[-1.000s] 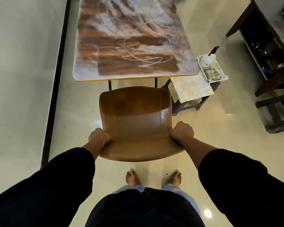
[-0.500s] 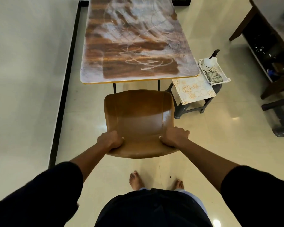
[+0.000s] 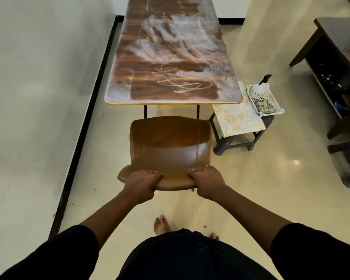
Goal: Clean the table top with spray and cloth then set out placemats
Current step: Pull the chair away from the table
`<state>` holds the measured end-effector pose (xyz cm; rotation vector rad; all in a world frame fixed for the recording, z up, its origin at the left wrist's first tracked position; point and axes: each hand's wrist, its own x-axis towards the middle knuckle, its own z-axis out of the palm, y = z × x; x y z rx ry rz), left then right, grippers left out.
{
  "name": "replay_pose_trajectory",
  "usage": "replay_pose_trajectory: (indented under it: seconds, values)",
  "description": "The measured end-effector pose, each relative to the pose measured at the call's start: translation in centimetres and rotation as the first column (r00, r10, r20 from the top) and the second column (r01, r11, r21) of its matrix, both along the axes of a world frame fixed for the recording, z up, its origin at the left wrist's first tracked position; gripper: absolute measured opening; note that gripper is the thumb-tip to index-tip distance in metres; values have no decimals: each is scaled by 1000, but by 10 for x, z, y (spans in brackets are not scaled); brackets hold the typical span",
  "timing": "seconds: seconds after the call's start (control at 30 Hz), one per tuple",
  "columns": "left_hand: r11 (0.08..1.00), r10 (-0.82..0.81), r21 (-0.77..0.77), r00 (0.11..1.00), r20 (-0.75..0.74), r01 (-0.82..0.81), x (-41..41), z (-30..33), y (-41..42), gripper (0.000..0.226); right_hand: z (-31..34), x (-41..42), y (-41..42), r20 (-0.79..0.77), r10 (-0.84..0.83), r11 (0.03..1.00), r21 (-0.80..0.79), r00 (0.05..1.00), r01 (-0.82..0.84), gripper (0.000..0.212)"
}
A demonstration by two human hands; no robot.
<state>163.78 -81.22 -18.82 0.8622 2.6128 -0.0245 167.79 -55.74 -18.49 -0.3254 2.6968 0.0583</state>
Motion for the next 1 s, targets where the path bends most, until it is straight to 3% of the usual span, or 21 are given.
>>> replay_pose_trajectory:
  seconds: [0.5,1.0]
  values:
    - [983,157,108,984,-88,-147,18,5,26,66,-11,1,19,-21,-55,998,-43,998,54,34]
    - [991,110,87,993,-48,-106,13,-1,23,59,-4,-1,23,13,-66,997,-26,998,66,36]
